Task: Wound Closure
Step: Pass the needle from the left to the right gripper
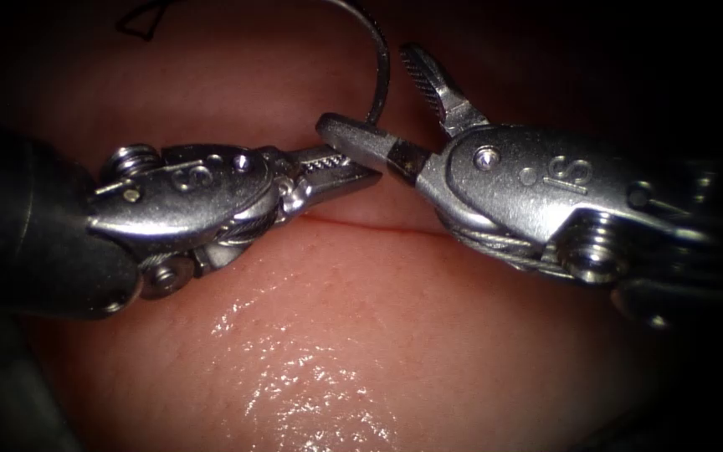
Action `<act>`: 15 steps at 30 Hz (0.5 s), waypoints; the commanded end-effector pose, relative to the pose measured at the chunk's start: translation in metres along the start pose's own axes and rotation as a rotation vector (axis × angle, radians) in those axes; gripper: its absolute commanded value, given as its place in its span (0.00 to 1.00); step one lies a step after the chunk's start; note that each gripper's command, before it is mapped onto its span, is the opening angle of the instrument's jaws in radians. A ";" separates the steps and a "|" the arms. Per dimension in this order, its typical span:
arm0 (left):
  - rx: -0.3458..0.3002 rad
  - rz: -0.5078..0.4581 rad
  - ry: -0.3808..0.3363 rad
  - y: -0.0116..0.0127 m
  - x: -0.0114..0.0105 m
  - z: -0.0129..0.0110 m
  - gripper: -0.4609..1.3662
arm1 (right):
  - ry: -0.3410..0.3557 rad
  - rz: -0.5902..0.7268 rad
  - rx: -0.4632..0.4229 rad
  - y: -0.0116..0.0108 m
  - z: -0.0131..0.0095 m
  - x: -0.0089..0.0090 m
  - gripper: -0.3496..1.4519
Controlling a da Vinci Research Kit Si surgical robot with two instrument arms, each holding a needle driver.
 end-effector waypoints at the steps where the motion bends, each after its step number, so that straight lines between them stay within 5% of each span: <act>1: 0.024 -0.004 -0.007 0.0000 -0.0003 0.0002 0.06 | 0.001 0.009 0.001 -0.0003 0.0001 -0.0001 0.97; 15: 0.123 0.031 -0.040 -0.0004 -0.0031 0.0006 0.06 | 0.009 0.029 -0.002 0.0000 0.0003 -0.0017 0.91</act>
